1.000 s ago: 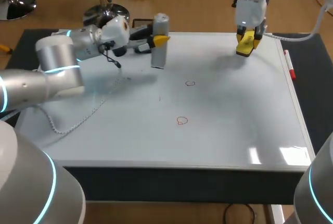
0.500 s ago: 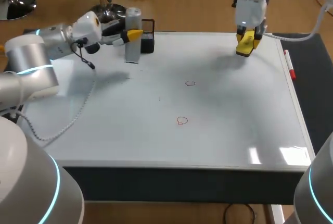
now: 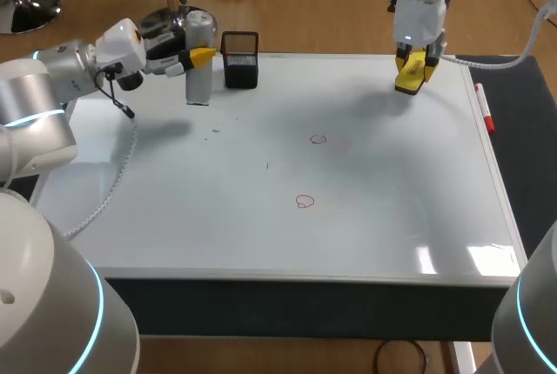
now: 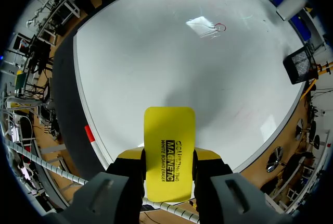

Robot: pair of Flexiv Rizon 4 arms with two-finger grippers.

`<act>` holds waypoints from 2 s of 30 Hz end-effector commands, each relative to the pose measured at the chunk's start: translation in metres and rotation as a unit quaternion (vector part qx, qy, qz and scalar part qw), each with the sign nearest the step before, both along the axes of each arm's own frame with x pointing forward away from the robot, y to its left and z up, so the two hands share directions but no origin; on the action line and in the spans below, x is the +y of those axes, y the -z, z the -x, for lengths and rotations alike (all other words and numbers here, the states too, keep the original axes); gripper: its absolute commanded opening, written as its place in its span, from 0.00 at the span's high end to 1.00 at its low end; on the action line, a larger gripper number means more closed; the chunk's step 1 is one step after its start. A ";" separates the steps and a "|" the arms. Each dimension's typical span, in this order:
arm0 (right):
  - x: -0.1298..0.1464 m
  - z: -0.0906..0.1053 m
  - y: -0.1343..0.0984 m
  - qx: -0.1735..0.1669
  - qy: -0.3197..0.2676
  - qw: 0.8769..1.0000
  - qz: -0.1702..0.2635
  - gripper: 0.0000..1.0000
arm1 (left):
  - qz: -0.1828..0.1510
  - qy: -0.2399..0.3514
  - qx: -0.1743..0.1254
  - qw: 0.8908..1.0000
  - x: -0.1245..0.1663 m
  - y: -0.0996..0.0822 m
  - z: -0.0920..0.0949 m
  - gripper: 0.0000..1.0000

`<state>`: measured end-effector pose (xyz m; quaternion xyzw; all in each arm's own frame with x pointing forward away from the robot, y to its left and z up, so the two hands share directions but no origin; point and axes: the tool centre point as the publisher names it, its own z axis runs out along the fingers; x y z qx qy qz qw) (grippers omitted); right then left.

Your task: Pick up the inspection probe, press it on each red-marked spot on the whiteboard one by one, put down the probe, pick up the eraser, and wipe off all the red marks.

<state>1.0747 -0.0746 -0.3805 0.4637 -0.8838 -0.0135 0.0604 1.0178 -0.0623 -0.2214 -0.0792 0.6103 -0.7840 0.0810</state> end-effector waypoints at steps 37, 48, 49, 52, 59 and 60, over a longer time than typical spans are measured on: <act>0.048 0.024 -0.013 -0.021 -0.090 0.996 -0.002 1.00 | -0.005 -0.003 0.003 1.000 0.007 -0.005 0.001 1.00; 0.123 0.058 -0.018 -0.030 -0.159 0.986 -0.030 1.00 | -0.005 -0.003 0.003 1.000 0.007 -0.005 0.001 1.00; 0.129 0.062 -0.018 -0.031 -0.164 0.985 -0.031 1.00 | -0.005 -0.003 0.003 1.000 0.007 -0.005 0.001 1.00; 0.144 0.071 -0.017 -0.031 -0.176 0.983 -0.038 1.00 | -0.005 -0.003 0.003 1.000 0.007 -0.005 0.001 1.00; 0.174 0.092 -0.007 -0.028 -0.180 0.981 -0.061 1.00 | -0.005 -0.003 0.003 1.000 0.007 -0.005 0.001 1.00; 0.178 0.094 -0.006 -0.026 -0.183 0.981 -0.066 1.00 | -0.005 -0.003 0.003 1.000 0.007 -0.005 0.001 1.00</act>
